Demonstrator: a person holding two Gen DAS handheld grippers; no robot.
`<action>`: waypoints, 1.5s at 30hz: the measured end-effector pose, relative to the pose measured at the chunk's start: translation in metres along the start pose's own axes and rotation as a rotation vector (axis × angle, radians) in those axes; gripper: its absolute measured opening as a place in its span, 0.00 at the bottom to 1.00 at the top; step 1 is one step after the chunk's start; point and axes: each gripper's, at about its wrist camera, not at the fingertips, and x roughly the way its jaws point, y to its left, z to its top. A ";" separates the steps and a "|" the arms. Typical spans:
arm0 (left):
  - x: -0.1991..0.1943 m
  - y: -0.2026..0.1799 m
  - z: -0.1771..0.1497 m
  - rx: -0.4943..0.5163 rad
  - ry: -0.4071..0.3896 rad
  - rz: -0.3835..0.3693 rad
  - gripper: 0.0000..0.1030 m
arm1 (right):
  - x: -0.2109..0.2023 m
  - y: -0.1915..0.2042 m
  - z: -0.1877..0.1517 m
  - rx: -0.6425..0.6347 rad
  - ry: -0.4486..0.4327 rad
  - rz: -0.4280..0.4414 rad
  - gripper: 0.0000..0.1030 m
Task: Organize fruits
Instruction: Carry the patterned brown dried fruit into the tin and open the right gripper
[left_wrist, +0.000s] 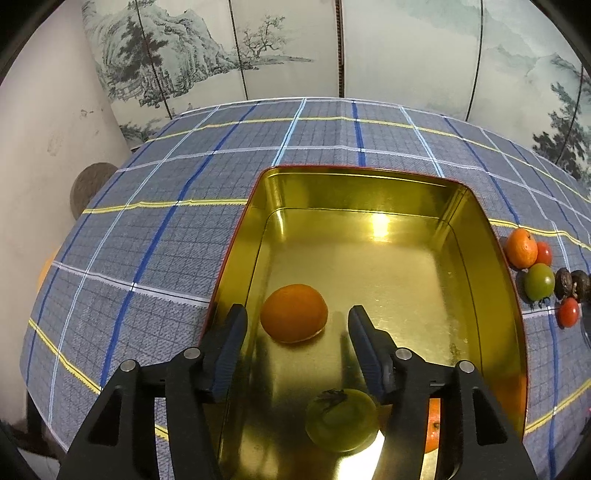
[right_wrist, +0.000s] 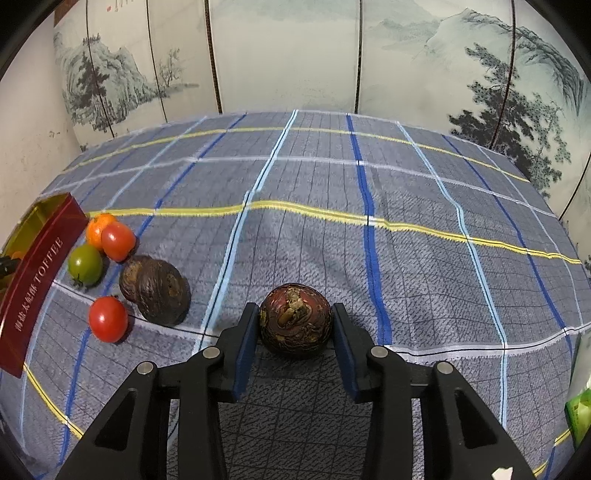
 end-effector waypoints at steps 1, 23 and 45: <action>-0.003 -0.001 -0.001 0.005 -0.013 0.001 0.60 | -0.002 0.000 0.001 0.004 -0.007 0.007 0.35; -0.075 0.040 -0.018 -0.131 -0.133 -0.026 0.73 | -0.061 0.124 0.023 -0.185 -0.073 0.316 0.35; -0.088 0.091 -0.057 -0.235 -0.096 0.105 0.73 | -0.038 0.270 0.024 -0.413 -0.007 0.478 0.35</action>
